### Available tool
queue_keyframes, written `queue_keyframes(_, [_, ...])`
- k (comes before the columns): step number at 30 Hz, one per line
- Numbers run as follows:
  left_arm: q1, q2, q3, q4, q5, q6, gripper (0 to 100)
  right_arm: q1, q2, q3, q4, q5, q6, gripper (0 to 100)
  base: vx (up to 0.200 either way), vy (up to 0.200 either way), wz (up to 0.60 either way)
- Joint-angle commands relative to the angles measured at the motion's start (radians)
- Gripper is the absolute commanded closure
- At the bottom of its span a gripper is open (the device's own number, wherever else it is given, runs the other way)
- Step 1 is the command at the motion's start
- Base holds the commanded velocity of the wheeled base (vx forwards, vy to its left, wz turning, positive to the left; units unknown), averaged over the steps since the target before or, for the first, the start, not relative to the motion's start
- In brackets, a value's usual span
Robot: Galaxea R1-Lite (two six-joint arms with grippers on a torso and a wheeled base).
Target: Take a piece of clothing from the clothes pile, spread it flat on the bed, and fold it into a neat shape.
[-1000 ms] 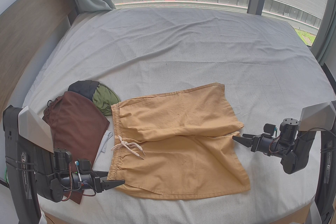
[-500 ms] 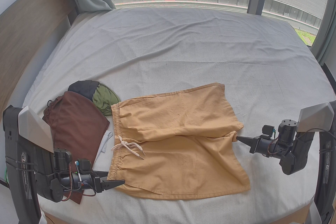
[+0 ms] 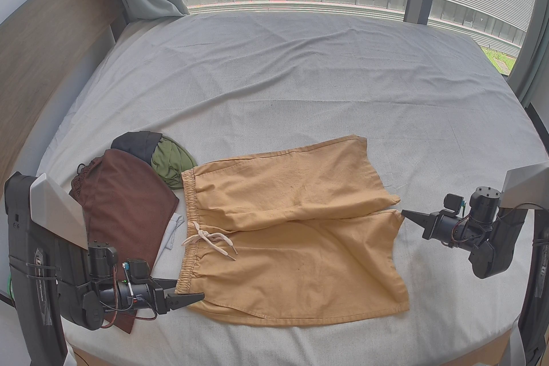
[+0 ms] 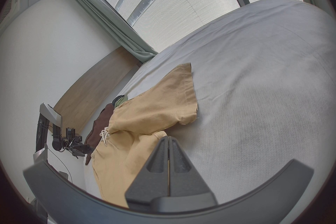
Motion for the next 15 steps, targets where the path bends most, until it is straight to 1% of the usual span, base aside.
queue_keyframes(1, [0.0,0.002,-0.001,-0.001,0.0,0.0,0,-0.009,-0.025,-0.008,0.0,0.001,0.0,100,0.0,0.0,0.0])
queue_keyframes(15, [0.0,0.002,-0.01,-0.001,0.0,0.0,0,0.0,0.018,-0.051,-0.002,-0.013,0.0,100,0.0,0.0,0.0])
